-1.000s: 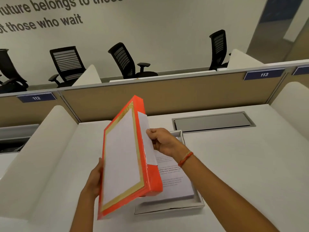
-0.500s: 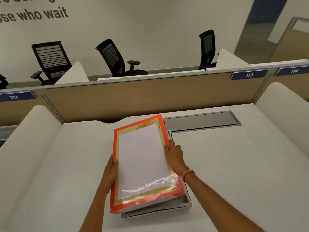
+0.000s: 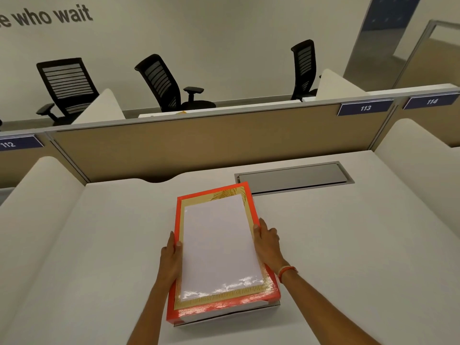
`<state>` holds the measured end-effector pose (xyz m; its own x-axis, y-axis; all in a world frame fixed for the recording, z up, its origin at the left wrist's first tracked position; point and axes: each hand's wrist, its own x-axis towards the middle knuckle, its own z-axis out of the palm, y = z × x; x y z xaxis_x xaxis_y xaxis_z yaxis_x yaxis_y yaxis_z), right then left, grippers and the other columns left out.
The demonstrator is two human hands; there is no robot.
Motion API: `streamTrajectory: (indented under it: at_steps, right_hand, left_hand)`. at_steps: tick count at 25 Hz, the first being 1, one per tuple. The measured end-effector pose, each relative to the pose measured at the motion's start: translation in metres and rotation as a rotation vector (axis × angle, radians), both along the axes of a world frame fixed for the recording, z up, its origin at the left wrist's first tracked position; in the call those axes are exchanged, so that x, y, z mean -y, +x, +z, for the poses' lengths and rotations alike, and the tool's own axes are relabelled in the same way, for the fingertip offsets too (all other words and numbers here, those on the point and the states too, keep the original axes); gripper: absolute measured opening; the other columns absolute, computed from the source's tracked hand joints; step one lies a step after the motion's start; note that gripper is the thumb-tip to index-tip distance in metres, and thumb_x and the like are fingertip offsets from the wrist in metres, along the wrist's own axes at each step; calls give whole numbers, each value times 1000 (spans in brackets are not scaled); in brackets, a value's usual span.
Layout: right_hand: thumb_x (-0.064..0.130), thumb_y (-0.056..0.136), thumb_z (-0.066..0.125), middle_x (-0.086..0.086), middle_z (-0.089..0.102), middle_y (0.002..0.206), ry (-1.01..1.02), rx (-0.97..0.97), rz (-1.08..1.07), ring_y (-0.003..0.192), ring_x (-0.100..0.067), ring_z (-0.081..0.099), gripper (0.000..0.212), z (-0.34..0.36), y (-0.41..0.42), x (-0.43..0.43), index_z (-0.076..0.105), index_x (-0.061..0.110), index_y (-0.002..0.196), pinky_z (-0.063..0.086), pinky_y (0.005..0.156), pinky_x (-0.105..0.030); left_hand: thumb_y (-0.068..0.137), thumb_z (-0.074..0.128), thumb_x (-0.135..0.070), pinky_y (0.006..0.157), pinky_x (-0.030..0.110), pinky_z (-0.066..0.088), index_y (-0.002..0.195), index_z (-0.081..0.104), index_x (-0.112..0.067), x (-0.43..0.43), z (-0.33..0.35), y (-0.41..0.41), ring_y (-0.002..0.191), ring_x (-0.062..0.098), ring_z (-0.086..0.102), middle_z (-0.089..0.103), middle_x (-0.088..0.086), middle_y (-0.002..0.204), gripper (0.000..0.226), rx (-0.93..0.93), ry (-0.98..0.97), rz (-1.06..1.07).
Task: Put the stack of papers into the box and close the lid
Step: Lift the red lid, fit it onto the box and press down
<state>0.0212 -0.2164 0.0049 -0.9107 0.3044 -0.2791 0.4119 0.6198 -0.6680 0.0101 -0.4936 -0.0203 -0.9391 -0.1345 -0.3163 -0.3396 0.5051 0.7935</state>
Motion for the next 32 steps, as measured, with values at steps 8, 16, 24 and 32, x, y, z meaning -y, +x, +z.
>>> streamTrajectory:
  at_steps: [8,16,24,32]
  right_hand:
    - [45,101,20,-16,49,125,42,11,8,112,-29,52,53,-17,7,1,33,19,146,50,96,-40]
    - [54,98,18,-9,17,162,352,-57,169,147,-32,25,69,-15,8,9,12,17,155,29,116,-43]
    - [74,59,-37,-1,-5,164,376,-96,292,152,-24,-2,118,-25,14,13,-2,14,155,15,121,-32]
    - [68,83,-16,-3,3,164,492,-123,306,152,-26,0,91,-40,34,18,3,15,154,3,120,-36]
  left_hand:
    - [100,31,-45,106,52,44,156,2,-29,-6,-3,4,123,33,50,42,18,138,65,-18,-137,-34]
    - [87,22,-63,115,50,31,157,5,-25,-10,-1,6,150,28,22,6,1,166,82,-196,-410,-179]
    - [89,18,-65,119,48,20,155,-8,-29,-12,-12,18,154,20,-4,-12,-7,165,80,-245,-398,-248]
    - [92,1,-69,124,49,13,157,11,-25,-18,-34,32,154,25,1,2,0,166,79,-313,-651,-283]
